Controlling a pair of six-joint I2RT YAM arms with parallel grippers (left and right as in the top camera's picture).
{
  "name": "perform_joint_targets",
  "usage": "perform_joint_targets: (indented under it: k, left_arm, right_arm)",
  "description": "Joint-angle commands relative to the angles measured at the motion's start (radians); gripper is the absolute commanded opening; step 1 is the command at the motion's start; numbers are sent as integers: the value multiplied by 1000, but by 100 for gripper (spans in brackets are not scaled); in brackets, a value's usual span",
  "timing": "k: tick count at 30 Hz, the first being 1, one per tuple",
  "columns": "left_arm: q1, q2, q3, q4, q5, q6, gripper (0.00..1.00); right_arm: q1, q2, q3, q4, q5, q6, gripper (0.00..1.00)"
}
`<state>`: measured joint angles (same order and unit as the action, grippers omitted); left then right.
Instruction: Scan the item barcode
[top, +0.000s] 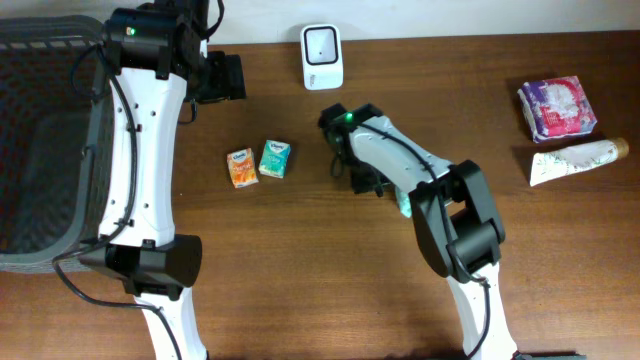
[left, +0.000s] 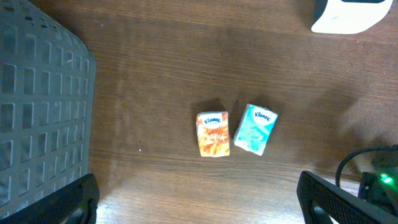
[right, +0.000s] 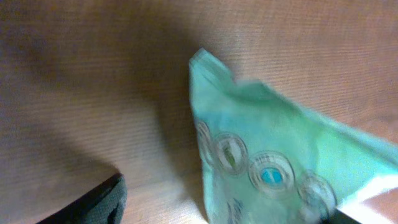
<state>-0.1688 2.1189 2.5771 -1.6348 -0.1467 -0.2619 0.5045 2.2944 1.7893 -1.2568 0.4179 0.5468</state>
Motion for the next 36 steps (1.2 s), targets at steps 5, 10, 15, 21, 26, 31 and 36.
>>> perform_joint_targets:
  k: [5,10,15,21,26,31,36]
  left_arm:
    - [0,-8,11,1,0,-6,99]
    - [0,-8,11,1,0,-6,99]
    - [0,-8,11,1,0,-6,99]
    - [0,-8,11,1,0,-6,99]
    - [0,-8,11,1,0,-6,99]
    - [0,-8,11,2,0,-6,99]
    - [0,-8,11,1,0,-6,99]
  right_arm:
    - [-15,-10,103,-132,180,8,61]
    - [-54,-10,103,-136,27,-160,64]
    - [-11,-10,71,-103,-47,-169,64]
    - [-34,-10,1,-60,42,-169,65]
    - [-80,-10,-77,30,46,-219,65]
    - [-164,-10,-97,48,6,-230,48]
    - [-221,-11,-41,34,-243,-313,17]
